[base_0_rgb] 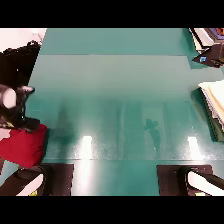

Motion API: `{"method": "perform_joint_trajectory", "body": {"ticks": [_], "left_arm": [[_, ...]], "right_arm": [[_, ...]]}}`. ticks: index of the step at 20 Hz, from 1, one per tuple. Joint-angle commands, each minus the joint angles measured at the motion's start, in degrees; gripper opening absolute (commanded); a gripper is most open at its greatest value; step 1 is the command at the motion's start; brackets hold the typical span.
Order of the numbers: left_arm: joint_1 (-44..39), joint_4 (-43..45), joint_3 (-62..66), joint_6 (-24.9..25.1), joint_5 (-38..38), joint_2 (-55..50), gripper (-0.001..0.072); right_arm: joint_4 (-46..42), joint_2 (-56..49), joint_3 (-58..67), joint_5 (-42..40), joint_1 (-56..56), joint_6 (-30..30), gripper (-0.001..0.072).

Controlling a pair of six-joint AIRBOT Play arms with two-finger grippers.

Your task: Fold the shirts.

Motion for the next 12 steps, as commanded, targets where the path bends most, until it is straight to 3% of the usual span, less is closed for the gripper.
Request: {"method": "perform_joint_trajectory", "body": {"ticks": [1, 4, 7, 8, 12], "left_arm": [[0.31, 3.13, -11.91, -4.74, 6.6, 1.84, 0.0585], [0.31, 3.04, -14.62, -8.11, 9.81, 1.84, 0.0581], [0.31, 1.55, -14.49, -9.4, 9.53, 1.86, 0.0076], [0.31, 1.01, -14.01, -9.33, 8.92, 1.86, 0.0025], [0.31, 0.57, -0.55, -7.1, 6.12, 1.88, 0.0025]], "right_arm": [[0.0, 0.02, -3.34, -0.04, 0.04, -0.02, 0.0013], [0.02, 0.02, -6.49, -0.68, 0.04, -0.68, 0.0013], [0.02, 0.02, -7.39, -1.66, 0.04, -0.81, 0.0013], [0.04, 0.15, -7.39, -2.08, 0.04, -0.81, 0.0013], [0.04, 0.26, -5.25, -2.1, 0.04, -0.81, 0.0013]]}}
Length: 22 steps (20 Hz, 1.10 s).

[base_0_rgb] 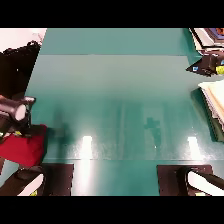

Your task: Fold the shirts.

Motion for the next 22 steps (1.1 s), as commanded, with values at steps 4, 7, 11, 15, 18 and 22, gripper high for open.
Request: {"method": "perform_joint_trajectory", "body": {"ticks": [4, 7, 11, 15, 18, 22], "left_arm": [[0.02, -11.85, 33.53, 8.5, -1.44, 0.07, 0.0026], [-0.04, -22.69, 50.95, 9.11, 0.37, 0.04, 0.0024], [-0.04, -26.32, 61.66, 8.98, 2.21, 0.04, 0.0023], [-0.09, -39.26, 61.88, 10.14, 4.04, -3.8, 0.0022], [-8.83, -39.32, 61.88, 10.27, 4.11, -9.97, 0.0022], [-27.19, -36.28, 61.88, 11.47, 4.7, -21.27, 0.0025]], "right_arm": [[0.04, 0.11, 9.44, -0.07, 0.04, -0.04, 0.0013], [0.04, 0.11, 16.13, -0.22, 0.04, -0.02, 0.0013], [0.04, 0.11, 22.23, -0.31, 0.04, -0.02, 0.0013], [0.04, 0.11, 24.33, -0.92, 0.04, -0.02, 0.0013], [0.04, 0.11, 24.28, -0.72, 0.04, -0.02, 0.0013], [0.07, 0.11, 24.28, -0.22, 0.04, -0.02, 0.0013]]}}
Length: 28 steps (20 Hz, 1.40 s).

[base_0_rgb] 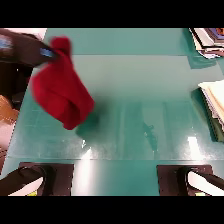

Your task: Fold the shirts.

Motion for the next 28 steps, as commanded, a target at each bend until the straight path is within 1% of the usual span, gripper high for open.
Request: {"method": "perform_joint_trajectory", "body": {"ticks": [1, 2, 3, 4, 5, 6, 7, 9, 10, 11, 13, 15, 17, 18, 23, 27, 28], "left_arm": [[-13.94, -0.26, 0.28, 2.58, 0.48, -10.08, 0.0026], [-16.92, -0.55, 0.28, 3.87, 0.98, -13.0, 0.0027], [-19.5, -1.55, 0.28, 5.35, 2.25, -16.02, 0.013], [-21.33, -1.9, 0.28, 6.29, 4.0, -18.64, 0.0405], [-22.12, -1.27, 0.28, 6.51, 5.4, -20.59, 0.0512], [-21.97, -0.28, 0.28, 7.98, 6.32, -21.88, 0.0504], [-21.14, 2.8, 0.28, 8.11, 7.23, -22.56, 0.0504], [-17.53, 9.86, 0.28, 6.97, 8.68, -22.73, 0.0504], [-14.62, 11.54, 0.11, 6.54, 9.42, -22.75, 0.0505], [-11.45, 11.39, -0.48, 5.57, 10.25, -22.75, 0.0505], [-4.66, 8.55, -3.74, 4.04, 12.35, -23.04, 0.0505], [0.98, 2.43, -9.11, 4.24, 14.69, -24.2, 0.0505], [4.33, -3.91, -15.08, 4.98, 17.14, -26.27, 0.0505], [5.27, -5.64, -17.68, 5.33, 18.03, -27.63, 0.0505], [5.05, -11.02, -23.41, 6.38, 21.22, -32.83, 0.0505], [3.26, -11.47, -23.43, 6.58, 23.15, -33.97, 0.0504], [2.47, -11.45, -23.43, 7.72, 23.74, -33.97, 0.0503]], "right_arm": [[-0.02, 0.0, 0.24, 0.92, 0.04, 0.07, 0.0013], [-0.02, 0.0, 0.24, 1.44, 0.04, 0.07, 0.0013], [-0.02, 0.0, 0.24, 1.92, 0.04, 0.07, 0.0013], [-0.02, 0.0, 0.24, 2.23, 0.04, 0.07, 0.0013], [-0.02, 0.0, 0.24, 2.43, 0.04, 0.07, 0.0013], [-0.02, 0.0, 0.24, 2.56, 0.04, 0.07, 0.0013], [-0.02, 0.0, 0.24, 2.62, 0.04, 0.07, 0.0013], [0.0, 0.0, 0.24, 2.62, 0.04, 0.07, 0.0013], [-0.02, 0.0, 0.24, 2.62, 0.04, 0.07, 0.0013], [-0.02, 0.0, 0.24, 2.64, 0.04, 0.07, 0.0013], [-0.02, -0.02, 0.22, 2.99, 0.04, 0.07, 0.0013], [-0.02, 0.0, 0.22, 3.08, 0.04, 0.07, 0.0013], [-0.07, -0.02, 0.22, 3.28, 0.04, 0.07, 0.0013], [-0.07, -0.02, 0.22, 3.45, 0.04, 0.07, 0.0014], [-0.09, -0.02, 0.2, 4.55, 0.04, 0.07, 0.0013], [-0.07, -0.09, 0.22, 4.59, 0.04, 0.07, 0.0013], [-0.07, -0.13, 0.22, 4.7, 0.04, 0.07, 0.0013]]}}
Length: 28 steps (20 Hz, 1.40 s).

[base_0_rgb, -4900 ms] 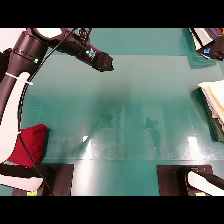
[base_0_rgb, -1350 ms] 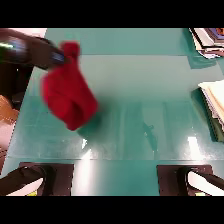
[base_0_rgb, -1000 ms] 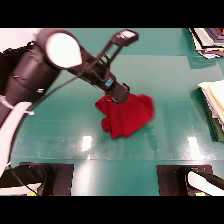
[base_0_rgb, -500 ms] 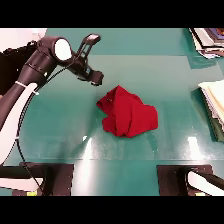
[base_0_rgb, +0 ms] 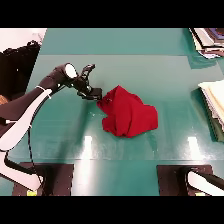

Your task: Fold the shirts.

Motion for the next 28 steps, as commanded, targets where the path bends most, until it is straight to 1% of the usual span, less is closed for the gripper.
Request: {"method": "perform_joint_trajectory", "body": {"ticks": [1, 4, 7, 8, 9, 10, 12, 13, 16, 18, 20, 21, 22, 23, 25, 28], "left_arm": [[-1.88, -1.36, -0.61, 1.36, 2.19, -0.81, 0.0504], [-2.47, -1.05, -0.61, 1.29, 2.49, -0.81, 0.0503], [-2.47, 1.01, -0.61, 0.81, 1.66, -0.81, 0.0502], [-2.47, 0.98, -0.61, 0.81, 1.68, -0.81, 0.0471], [-2.47, 1.03, -0.61, 0.96, 1.88, -0.81, 0.0196], [-2.47, 1.09, -0.61, 1.33, 2.58, -0.81, 0.0031], [-1.97, 1.2, -0.33, 1.29, 3.45, -0.61, 0.0024], [-1.09, 1.22, 1.01, 1.09, 2.14, -0.59, 0.0024], [2.1, 3.74, 6.75, 1.29, -1.29, 1.55, 0.0024], [3.87, 6.36, 10.05, 1.33, -1.75, 4.07, 0.0024], [4.66, 8.79, 11.82, 1.36, -1.18, 6.49, 0.0025], [4.66, 10.36, 11.93, 1.36, -0.48, 7.41, 0.0025], [4.66, 10.62, 11.93, 1.36, -0.31, 7.85, 0.0025], [4.66, 10.67, 11.91, 1.36, -0.31, 7.85, 0.0025], [4.66, 11.43, 11.85, 1.38, 0.42, 7.78, 0.0025], [4.66, 11.87, 11.74, 1.33, 2.03, 7.76, 0.0025]], "right_arm": [[0.0, -0.11, 0.0, 0.42, 0.04, 0.0, 0.0013], [-0.02, -0.11, 0.0, 1.36, 0.04, 0.0, 0.0013], [0.0, -0.11, 0.0, 2.43, 0.04, 0.02, 0.0013], [0.0, -0.11, 0.02, 2.73, 0.04, 0.02, 0.0013], [-0.02, -0.11, 0.0, 2.91, 0.04, 0.02, 0.0013], [-0.04, -0.11, 0.0, 3.08, 0.04, 0.02, 0.0013], [-0.11, -0.02, -0.83, 3.19, 0.04, 0.02, 0.0013], [-0.11, 0.11, -2.54, 3.96, 0.04, 0.02, 0.0014], [-0.15, 1.66, -13.64, 6.25, 0.04, 0.02, 0.0013], [-0.15, 3.93, -25.94, 2.54, 0.04, 0.0, 0.0014], [0.04, 6.19, -40.5, -5.6, 0.04, -0.02, 0.0022], [0.66, 6.88, -48.17, -10.16, 0.13, -0.02, 0.019], [1.49, 6.95, -54.73, -14.25, 0.66, -0.02, 0.0432], [3.45, 6.34, -60.81, -18.03, 1.44, -0.04, 0.0505], [7.63, 3.19, -68.43, -24.41, 3.67, -1.22, 0.0504], [16.61, -4.02, -71.3, -31.43, 9.25, -7.39, 0.0501]]}}
